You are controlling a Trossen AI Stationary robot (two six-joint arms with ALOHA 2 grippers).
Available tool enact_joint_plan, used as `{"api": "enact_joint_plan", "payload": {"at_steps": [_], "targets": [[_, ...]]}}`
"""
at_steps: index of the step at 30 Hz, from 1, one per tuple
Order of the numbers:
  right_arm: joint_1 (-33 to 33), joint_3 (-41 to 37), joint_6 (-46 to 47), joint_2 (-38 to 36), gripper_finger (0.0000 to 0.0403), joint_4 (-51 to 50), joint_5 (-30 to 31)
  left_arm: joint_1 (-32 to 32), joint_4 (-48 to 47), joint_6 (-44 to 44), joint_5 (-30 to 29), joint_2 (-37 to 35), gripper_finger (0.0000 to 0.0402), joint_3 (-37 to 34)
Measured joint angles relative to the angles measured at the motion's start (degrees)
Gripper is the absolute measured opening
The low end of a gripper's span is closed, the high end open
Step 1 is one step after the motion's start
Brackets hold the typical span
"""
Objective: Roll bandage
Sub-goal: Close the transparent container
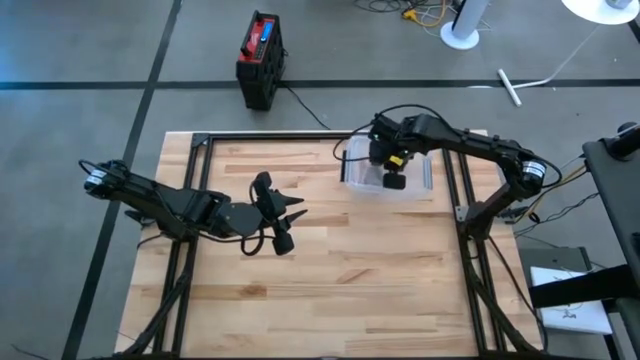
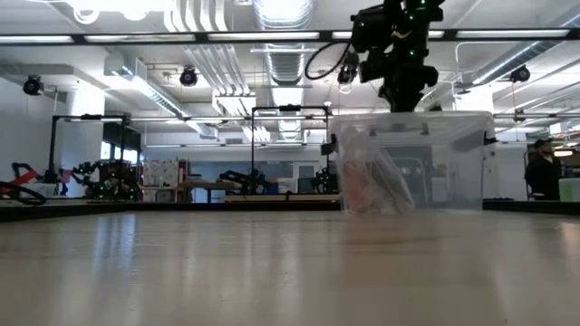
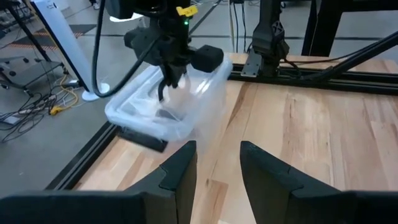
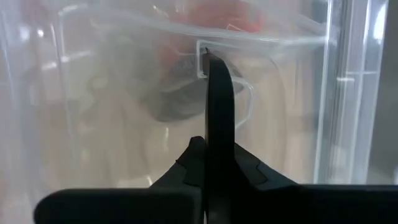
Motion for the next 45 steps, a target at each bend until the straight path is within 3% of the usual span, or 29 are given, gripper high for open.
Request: {"api": "enact_joint_plan", "payload": {"at_steps": [8, 13, 17, 26, 32, 37, 45], "targets": [[9.3, 0.0, 1.9, 3.1, 0.0051, 10.1, -1.8, 0.1, -0.5, 1.0, 1.8, 0.8, 0.0114, 0.0], [15.0, 0.0, 10.7, 5.6, 0.0040, 22.5, -5.0, 0.1, 0.0, 1.0, 2.1, 3.0, 0.0114, 0.0], [17.5, 2.2, 12.4, 5.9, 0.0043, 23.1, -5.0, 0.2, 0.1, 1.0, 2.1, 4.8, 0.0114, 0.0], [18.0, 11.2, 11.7, 2.0, 0.0157, 17.7, -4.2, 3.6, 2.5, 1.1, 1.4, 7.3, 0.0114, 0.0], [17.4, 14.7, 10.2, -4.5, 0.0229, 8.7, 1.7, 8.8, 9.3, 4.8, 4.5, 12.1, 0.0114, 0.0], [17.5, 7.0, 12.1, -12.9, 0.0237, 7.3, 1.9, 15.1, 19.1, 8.2, 14.8, 18.6, 0.0114, 0.2], [19.0, -19.3, 21.8, -27.9, 0.0201, 14.2, 1.7, 23.7, 21.1, 9.6, 22.1, 27.8, 0.0114, 2.2]]}}
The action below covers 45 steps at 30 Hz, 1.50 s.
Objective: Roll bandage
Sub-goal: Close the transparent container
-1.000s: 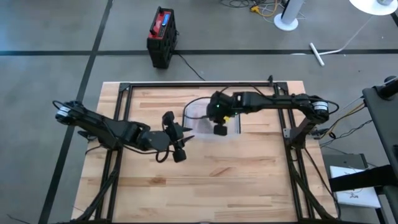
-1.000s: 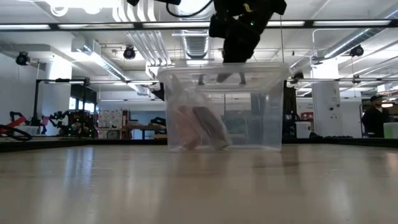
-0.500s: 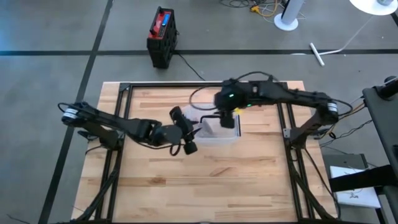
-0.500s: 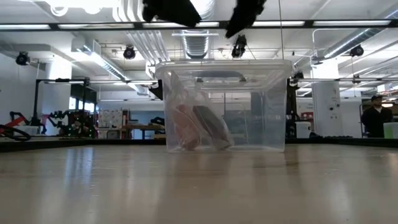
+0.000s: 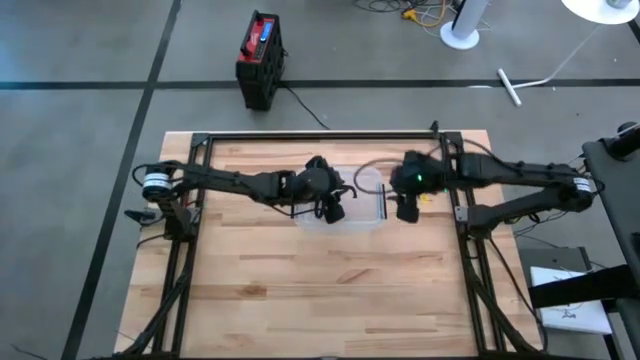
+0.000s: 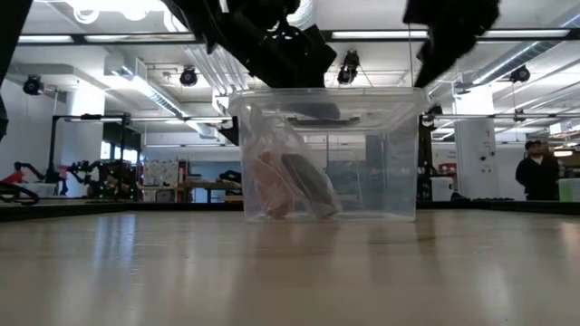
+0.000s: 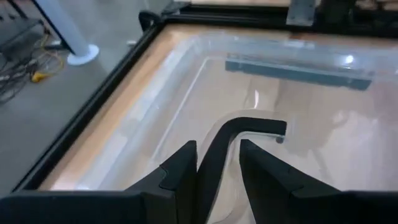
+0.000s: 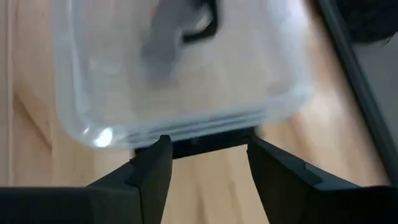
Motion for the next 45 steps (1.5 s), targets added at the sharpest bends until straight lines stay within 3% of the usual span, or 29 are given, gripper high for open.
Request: {"api": "enact_joint_plan", "payload": {"at_steps": [7, 12, 17, 20, 26, 32, 45], "targets": [[0.9, -16.6, 9.6, -5.9, 0.0183, 10.8, 0.8, 1.1, 0.3, -1.2, 5.2, 1.1, 0.0114, -0.2], [0.9, -25.9, 10.7, -7.3, 0.0174, 18.5, 3.4, -0.1, -3.1, -0.8, 6.5, -2.1, 0.0114, 0.0], [1.1, -33.0, 8.4, -5.8, 0.0166, 36.6, 1.4, -0.4, 1.3, -0.7, 7.6, -4.7, 0.0114, 1.4], [1.4, -36.1, 6.5, -4.4, 0.0160, 47.1, -1.8, -0.4, 5.8, -0.9, 12.8, -4.1, 0.0114, 0.9], [3.0, -36.4, 6.5, -5.1, 0.0141, 51.3, -4.8, -1.4, 10.0, -0.5, 23.1, 0.5, 0.0114, 0.7], [5.0, -34.9, 6.6, -6.9, 0.0120, 51.2, -9.1, -1.5, 10.3, 0.9, 23.0, 4.8, 0.0114, 0.7], [6.5, -30.2, 6.6, -7.0, 0.0093, 52.5, -8.9, -1.0, 10.1, 4.7, 22.9, 5.9, 0.0114, -0.7]]}}
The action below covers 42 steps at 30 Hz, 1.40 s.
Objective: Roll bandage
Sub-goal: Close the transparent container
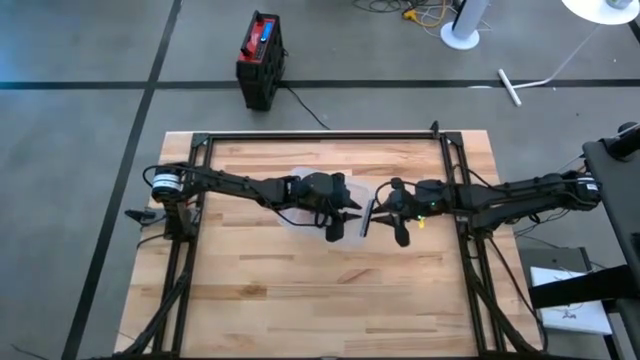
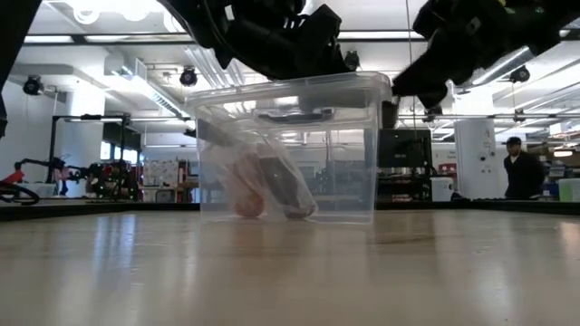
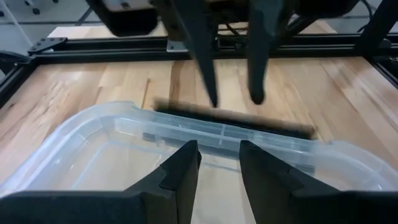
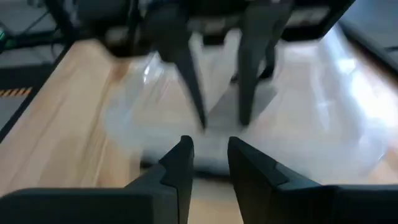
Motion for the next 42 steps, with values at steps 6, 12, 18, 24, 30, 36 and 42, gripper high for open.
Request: {"api": "enact_joint_plan", "payload": {"at_steps": [6, 12, 18, 24, 30, 36, 42], "targets": [[-0.1, 3.4, -1.6, 2.7, 0.0078, -2.4, 2.7, 0.0, 2.0, 0.3, 0.0, 1.4, 0.0114, -0.1], [0.1, 9.9, 0.5, 0.3, 0.0055, -25.2, 3.9, 0.0, 2.7, 0.3, 0.1, 1.7, 0.0114, -0.2], [1.7, 5.8, 7.4, 1.6, 0.0036, -31.4, 9.1, 0.0, 3.7, 0.9, 0.1, 1.8, 0.0114, -0.3], [2.0, -0.2, 7.1, 4.8, 0.0025, -16.5, 9.1, 0.0, 4.3, 2.7, 0.1, -0.9, 0.0114, -0.8], [2.0, -1.9, 2.8, 5.7, 0.0027, -8.5, 9.6, 1.7, 3.5, 5.4, 10.7, -7.9, 0.0127, -1.0], [2.6, -3.6, 3.0, 8.9, 0.0047, -2.6, 12.7, 8.3, 2.3, 5.1, 23.0, -9.1, 0.0173, -2.1], [4.2, -2.6, 5.8, 10.6, 0.0070, 2.2, 13.1, 9.5, 4.7, 7.9, 27.4, -4.1, 0.0212, -5.1]]}}
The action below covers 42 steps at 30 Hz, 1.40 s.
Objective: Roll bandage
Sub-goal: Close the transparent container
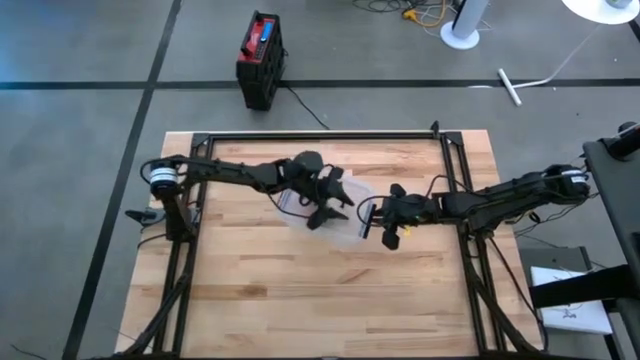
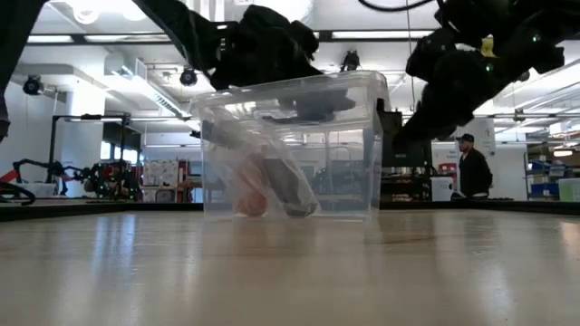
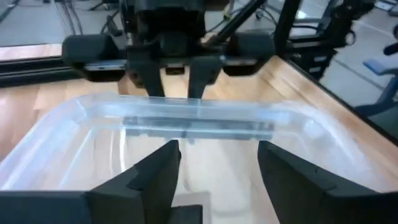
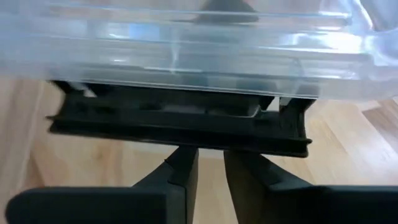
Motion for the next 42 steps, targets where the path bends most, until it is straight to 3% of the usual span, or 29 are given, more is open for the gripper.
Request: {"api": "enact_joint_plan", "payload": {"at_steps": [8, 19, 29, 32, 38, 42], "targets": [[1.2, 4.7, 2.0, -1.0, 0.0087, -1.8, -0.1, 0.4, -0.6, 3.2, 0.8, 2.8, 0.0218, -0.4], [0.9, 5.9, 6.5, -0.6, 0.0066, -2.7, 0.3, 0.4, 1.9, 3.0, 1.0, 4.7, 0.0187, -0.5], [0.5, 9.9, 15.1, 1.0, 0.0070, -5.1, 3.9, 0.4, 3.2, 2.7, 0.6, 4.8, 0.0190, -0.7], [-0.3, 14.0, 17.1, 1.1, 0.0065, -1.5, 5.1, 0.2, 4.1, 2.8, 0.7, 5.0, 0.0191, -0.6], [-1.4, 18.2, 13.3, 2.1, 0.0048, -10.1, 2.9, 0.0, 4.9, 2.3, 1.1, 5.0, 0.0184, -0.7], [-1.2, 22.0, 8.5, 0.0, 0.0040, -17.0, 5.2, 0.8, 3.2, 0.7, 0.6, 2.0, 0.0184, -0.5]]}}
